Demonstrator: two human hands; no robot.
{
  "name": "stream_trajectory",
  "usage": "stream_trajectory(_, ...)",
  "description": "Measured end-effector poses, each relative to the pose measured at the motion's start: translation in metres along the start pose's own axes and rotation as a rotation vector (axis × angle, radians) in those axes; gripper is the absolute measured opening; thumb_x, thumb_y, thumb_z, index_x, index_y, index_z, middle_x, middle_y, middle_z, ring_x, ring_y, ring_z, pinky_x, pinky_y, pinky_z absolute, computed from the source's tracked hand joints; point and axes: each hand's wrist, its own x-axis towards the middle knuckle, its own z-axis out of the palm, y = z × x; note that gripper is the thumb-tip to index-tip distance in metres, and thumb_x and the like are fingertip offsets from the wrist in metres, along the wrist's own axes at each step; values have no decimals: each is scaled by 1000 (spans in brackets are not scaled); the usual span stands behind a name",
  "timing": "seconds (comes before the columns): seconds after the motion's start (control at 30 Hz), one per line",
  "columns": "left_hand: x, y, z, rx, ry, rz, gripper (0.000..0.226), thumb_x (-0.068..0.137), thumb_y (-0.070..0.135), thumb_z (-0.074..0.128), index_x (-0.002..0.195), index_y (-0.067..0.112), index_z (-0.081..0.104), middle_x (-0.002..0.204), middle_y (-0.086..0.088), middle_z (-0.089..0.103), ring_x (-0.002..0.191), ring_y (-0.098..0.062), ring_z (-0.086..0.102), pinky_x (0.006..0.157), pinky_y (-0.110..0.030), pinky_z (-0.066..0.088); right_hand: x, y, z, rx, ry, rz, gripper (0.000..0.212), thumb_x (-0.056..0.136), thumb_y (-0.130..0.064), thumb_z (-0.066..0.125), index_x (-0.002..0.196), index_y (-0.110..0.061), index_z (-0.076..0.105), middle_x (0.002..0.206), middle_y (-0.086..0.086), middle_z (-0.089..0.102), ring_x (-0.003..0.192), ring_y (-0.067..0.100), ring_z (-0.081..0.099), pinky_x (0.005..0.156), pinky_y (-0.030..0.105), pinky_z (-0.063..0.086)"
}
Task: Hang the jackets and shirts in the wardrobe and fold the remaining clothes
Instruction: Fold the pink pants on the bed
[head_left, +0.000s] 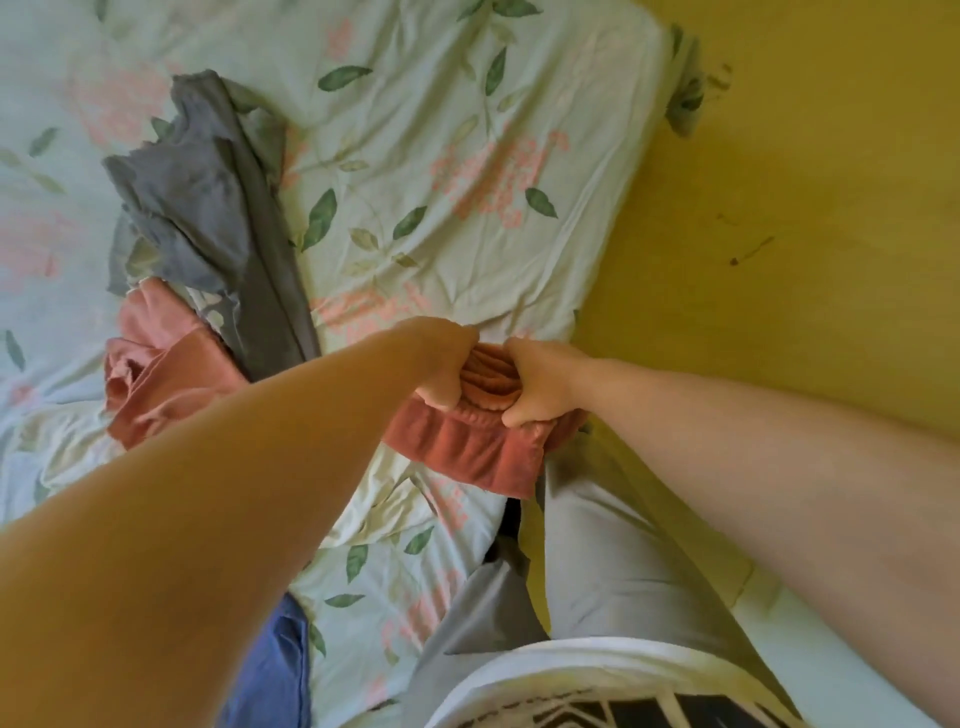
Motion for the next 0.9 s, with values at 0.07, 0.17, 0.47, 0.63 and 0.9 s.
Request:
stream_trajectory(0.07,-31,4,19,-54,13,97,59,104,47,47,101,-5,74,107,-22,75,90,-44,74,88,-60,55,-31,-5,7,-48,72,0,70,44,-58,69,105,-31,50,92,-9,62,82,17,62,71,38,59)
stream_trajectory(0.17,-82,4,42,863,250,103,75,65,78,73,113,23,53,103,3,66,92,-27,65,86,-40,55,-82,-19,14,-126,198,-9,68,42,-64,64,100,-32,47,88,-14,56,83,16,60,70,38,57)
stream_trajectory(0.47,-211,43,133,1183,665,295,85,62,85,70,122,29,47,110,2,57,103,-25,60,86,-41,52,-257,-60,72,-26,587,64,50,52,-54,67,89,-29,46,83,-8,57,75,19,61,59,32,50)
stream_trajectory(0.63,-287,112,188,1395,800,421,63,70,71,72,110,29,46,100,6,57,94,-22,60,77,-38,44,-375,-63,94,40,812,137,40,57,-52,71,84,-30,51,80,-6,65,70,17,62,54,32,48)
stream_trajectory(0.9,-414,204,272,1433,910,691,45,75,42,73,112,30,50,100,8,60,91,-20,61,80,-36,53,-568,-71,107,8,1022,282,45,52,-57,69,82,-31,50,76,-10,63,70,14,61,53,29,41)
